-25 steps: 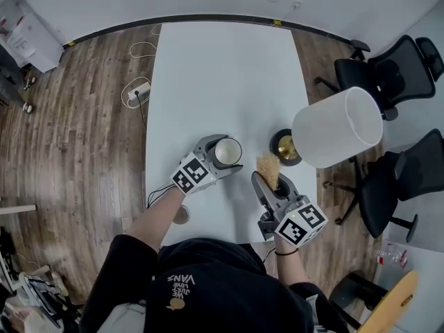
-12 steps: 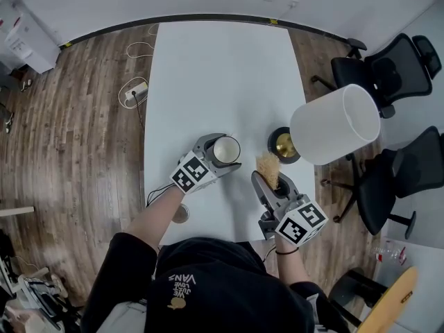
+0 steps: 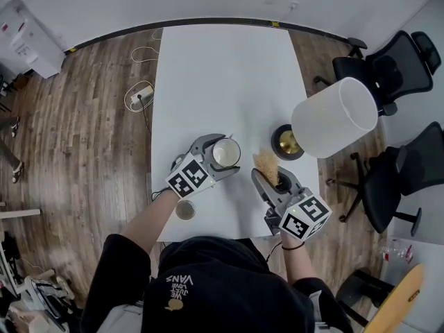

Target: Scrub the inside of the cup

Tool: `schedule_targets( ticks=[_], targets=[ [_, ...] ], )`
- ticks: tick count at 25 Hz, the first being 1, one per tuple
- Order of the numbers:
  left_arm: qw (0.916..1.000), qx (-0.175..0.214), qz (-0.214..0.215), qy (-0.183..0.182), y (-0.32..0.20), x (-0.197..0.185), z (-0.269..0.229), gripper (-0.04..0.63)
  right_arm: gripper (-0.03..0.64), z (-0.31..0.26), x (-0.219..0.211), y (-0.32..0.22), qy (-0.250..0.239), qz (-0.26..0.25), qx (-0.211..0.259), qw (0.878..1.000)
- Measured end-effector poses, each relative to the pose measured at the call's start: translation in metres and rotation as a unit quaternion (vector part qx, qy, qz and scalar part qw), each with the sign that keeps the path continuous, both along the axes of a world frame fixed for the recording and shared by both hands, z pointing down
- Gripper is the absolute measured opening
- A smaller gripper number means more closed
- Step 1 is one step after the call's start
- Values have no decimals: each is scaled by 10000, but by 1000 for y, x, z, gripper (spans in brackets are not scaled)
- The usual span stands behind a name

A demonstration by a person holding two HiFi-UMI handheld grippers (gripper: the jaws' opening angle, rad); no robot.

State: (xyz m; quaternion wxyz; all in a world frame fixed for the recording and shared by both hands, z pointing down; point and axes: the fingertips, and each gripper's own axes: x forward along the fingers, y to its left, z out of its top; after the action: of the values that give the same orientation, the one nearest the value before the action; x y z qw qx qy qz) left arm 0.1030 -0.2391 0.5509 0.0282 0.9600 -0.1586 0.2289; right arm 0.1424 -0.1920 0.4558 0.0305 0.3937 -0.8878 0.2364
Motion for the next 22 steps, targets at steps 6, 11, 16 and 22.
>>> schedule_targets(
  ticks=[6, 11, 16, 22],
  targets=[
    [9993, 136, 119, -321, 21, -20, -22, 394, 94, -12, -23, 9, 80, -205, 141, 9997],
    [9964, 325, 234, -741, 39, -28, -29, 394, 94, -13, -40, 23, 254, -434, 208, 9985],
    [9952, 360, 330, -846, 58, -40, -37, 394, 94, -15, -58, 40, 395, -563, 213, 9974],
    [9888, 625, 446, -1280, 83, -50, -42, 394, 94, -11, -75, 67, 770, -790, 219, 9937]
  ],
)
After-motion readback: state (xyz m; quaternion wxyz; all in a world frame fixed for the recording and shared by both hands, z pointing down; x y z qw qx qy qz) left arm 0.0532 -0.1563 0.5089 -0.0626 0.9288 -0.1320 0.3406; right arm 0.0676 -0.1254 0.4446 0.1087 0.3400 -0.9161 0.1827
